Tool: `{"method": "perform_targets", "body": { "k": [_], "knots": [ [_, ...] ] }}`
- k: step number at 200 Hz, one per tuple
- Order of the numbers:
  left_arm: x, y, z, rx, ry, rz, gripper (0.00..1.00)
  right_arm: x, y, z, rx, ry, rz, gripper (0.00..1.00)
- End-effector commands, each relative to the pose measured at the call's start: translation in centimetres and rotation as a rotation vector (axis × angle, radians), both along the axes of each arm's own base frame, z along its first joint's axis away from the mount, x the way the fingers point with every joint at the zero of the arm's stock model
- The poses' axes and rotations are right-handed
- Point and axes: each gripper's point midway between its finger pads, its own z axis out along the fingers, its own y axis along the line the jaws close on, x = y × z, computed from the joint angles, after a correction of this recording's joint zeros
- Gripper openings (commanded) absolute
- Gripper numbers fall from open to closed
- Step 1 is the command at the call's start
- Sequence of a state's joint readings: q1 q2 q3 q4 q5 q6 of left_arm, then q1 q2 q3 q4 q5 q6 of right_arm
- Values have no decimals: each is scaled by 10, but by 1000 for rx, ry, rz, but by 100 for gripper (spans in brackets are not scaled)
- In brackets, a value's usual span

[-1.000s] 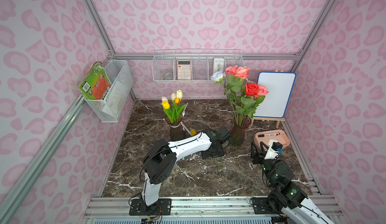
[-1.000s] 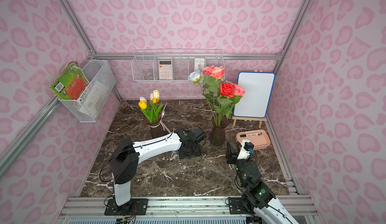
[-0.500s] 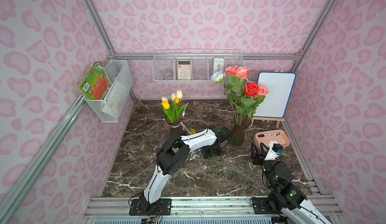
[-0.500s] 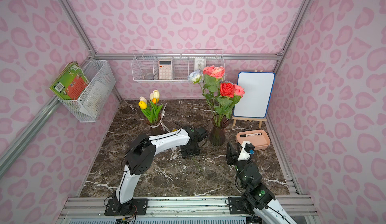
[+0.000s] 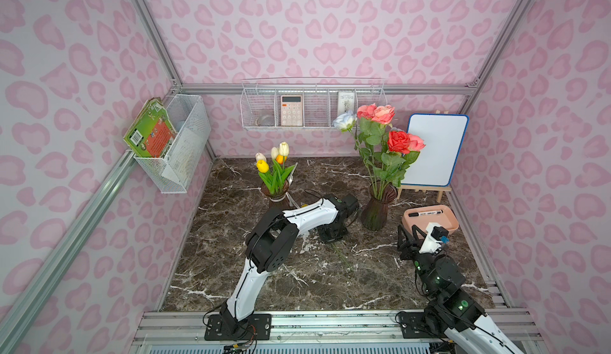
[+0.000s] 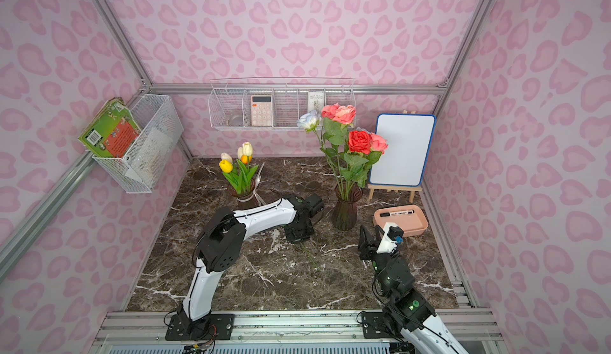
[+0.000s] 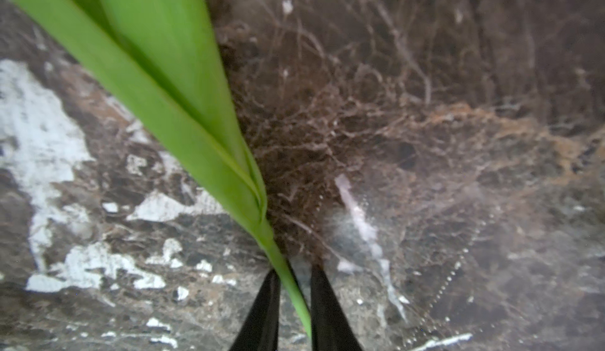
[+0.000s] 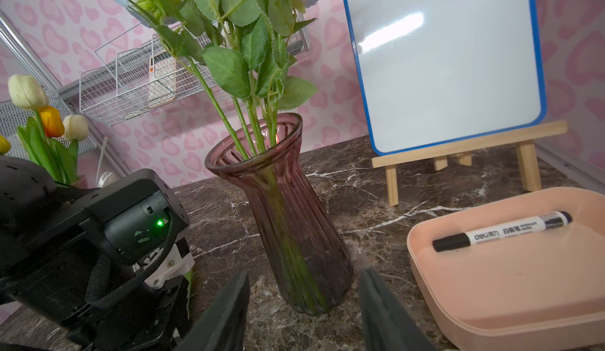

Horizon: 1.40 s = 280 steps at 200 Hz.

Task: Arrange the flowers in different vases according to their variety
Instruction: Pick up the flower at the center of the board, then insert the flower into the vase.

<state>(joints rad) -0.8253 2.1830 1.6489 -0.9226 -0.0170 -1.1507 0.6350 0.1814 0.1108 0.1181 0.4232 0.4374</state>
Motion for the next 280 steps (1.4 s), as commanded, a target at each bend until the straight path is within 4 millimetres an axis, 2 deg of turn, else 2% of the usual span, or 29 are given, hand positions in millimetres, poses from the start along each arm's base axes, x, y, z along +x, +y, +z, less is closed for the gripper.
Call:
{"method": "perform_targets", "body": {
  "k": [1,8,52,82,101,105,131,154,196,241,255,280],
  "knots": [
    [-9,13,-13,62,25,-19,6,1,1,5,9,-15,5,56],
    [-11,13,-11,55,23,-28,0,1,1,5,10,-15,7,56],
    [-15,11,16,39,-63,-122,0,1,0,10,4,-10,3,56],
    [-8,8,51,-27,-188,-213,0,1,0,12,1,-3,3,56],
    [0,6,84,-70,-295,-272,0,1,0,12,4,8,5,56],
    [-3,11,82,-61,-295,-290,0,1,0,12,5,10,6,56],
    [-1,17,120,-97,-422,-378,0,1,1,13,16,17,11,56],
    [1,22,162,-144,-577,-446,0,0,3,13,25,21,23,56],
    [12,45,233,-74,-830,-535,0,-1,15,14,28,16,87,56],
    [32,67,314,1,-1186,-591,0,-5,30,20,12,-5,177,57],
    [41,75,335,33,-1288,-606,0,-7,33,22,0,-12,196,61],
    [56,90,365,69,-1397,-599,0,-9,34,26,-11,-20,211,63]
  ]
}}
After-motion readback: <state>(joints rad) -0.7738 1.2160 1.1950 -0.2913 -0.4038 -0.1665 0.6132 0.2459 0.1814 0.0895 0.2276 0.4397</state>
